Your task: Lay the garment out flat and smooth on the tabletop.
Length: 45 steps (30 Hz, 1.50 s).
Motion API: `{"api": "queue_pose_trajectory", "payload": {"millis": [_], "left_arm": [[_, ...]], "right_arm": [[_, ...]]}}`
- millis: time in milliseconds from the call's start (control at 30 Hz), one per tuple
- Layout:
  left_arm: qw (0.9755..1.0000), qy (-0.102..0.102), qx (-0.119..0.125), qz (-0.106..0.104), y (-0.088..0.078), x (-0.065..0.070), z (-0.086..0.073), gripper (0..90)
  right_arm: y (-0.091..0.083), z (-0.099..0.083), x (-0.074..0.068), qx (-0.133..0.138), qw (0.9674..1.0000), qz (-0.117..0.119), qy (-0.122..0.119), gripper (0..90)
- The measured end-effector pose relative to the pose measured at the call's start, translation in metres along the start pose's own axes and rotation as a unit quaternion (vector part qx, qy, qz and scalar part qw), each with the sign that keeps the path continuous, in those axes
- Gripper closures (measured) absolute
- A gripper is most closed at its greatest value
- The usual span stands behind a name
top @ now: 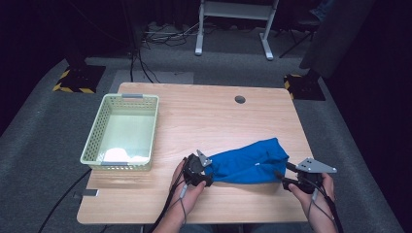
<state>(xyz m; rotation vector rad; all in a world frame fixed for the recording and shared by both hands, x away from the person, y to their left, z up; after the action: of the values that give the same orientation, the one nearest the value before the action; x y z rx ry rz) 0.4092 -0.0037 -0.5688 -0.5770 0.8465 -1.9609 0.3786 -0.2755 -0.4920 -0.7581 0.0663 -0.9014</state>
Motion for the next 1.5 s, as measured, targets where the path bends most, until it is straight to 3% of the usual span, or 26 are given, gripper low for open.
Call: {"api": "queue_pose_trajectory", "payload": {"millis": [167, 333, 533, 767, 1033, 1300, 1500], "left_arm": [[0.9997, -0.018, 0.005, 0.015, -0.008, -0.014, -0.002, 27.6], [0.9988, -0.037, 0.032, 0.003, -0.019, -0.018, 0.002, 25.3], [0.9986, -0.037, 0.038, -0.005, -0.026, -0.018, 0.000, 24.5], [0.9986, -0.036, 0.037, -0.010, -0.029, -0.017, -0.005, 24.0], [0.9988, -0.030, 0.037, -0.011, -0.032, -0.013, -0.009, 23.7], [0.9989, -0.027, 0.036, -0.015, -0.033, -0.012, -0.011, 23.7], [0.9987, -0.029, 0.038, -0.018, -0.034, -0.012, -0.011, 23.7]], "right_arm": [[-0.002, 0.014, 0.006, 0.021, 0.9998, -0.001, 0.003, 43.6], [0.012, 0.023, -0.003, 0.019, 0.9996, 0.021, -0.009, 44.4], [0.028, 0.028, -0.010, 0.009, 0.9991, 0.035, -0.020, 44.7], [0.042, 0.022, -0.020, -0.010, 0.9980, 0.053, -0.031, 48.4], [0.064, 0.013, -0.037, -0.038, 0.9950, 0.076, -0.052, 55.9], [0.089, 0.010, -0.054, -0.057, 0.9911, 0.100, -0.067, 57.0], [0.099, 0.015, -0.075, -0.067, 0.9862, 0.133, -0.073, 64.5]]}}
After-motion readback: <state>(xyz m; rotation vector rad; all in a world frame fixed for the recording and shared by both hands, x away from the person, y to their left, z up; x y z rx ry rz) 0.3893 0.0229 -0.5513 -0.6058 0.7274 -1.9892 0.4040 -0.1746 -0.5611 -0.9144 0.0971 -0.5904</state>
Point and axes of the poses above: each handheld gripper's, and its own axes: y roughly forward along the jaws, z roughly out of its top, x roughly to its right, the point moved 10 cm from there along y, roughly forward along the jaws, and after that the axes turned 13 degrees about -y, right-handed, at the moved point
